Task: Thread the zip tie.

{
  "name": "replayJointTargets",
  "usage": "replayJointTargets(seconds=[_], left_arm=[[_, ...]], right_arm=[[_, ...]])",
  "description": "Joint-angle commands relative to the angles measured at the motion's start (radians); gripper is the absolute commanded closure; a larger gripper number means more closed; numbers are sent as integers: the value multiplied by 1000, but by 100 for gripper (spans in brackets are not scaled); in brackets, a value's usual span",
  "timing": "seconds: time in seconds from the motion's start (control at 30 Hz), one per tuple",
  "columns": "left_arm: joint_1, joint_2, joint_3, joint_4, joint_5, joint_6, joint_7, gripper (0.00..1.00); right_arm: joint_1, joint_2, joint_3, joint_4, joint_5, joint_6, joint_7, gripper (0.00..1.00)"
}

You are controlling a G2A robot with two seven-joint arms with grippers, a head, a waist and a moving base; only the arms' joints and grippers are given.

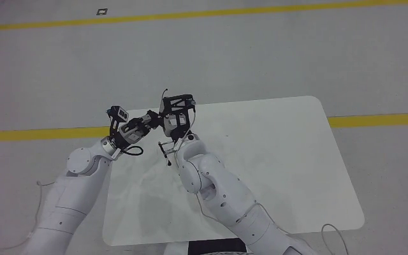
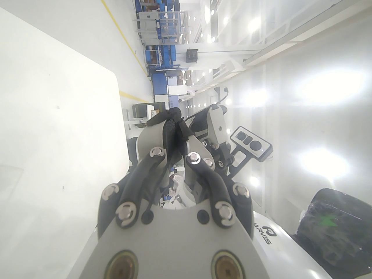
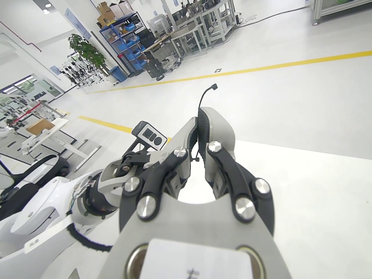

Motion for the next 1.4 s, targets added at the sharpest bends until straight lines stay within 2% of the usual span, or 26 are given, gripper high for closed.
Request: replayJointTargets(seconds=[0.0, 1.37], left_arm=[[0, 0, 0, 0, 0, 0, 0, 100], [0, 0, 0, 0, 0, 0, 0, 100]], right_arm=[[2, -1, -1, 3, 1, 1, -1, 100], [3, -2, 3, 8, 3, 10, -7, 100]])
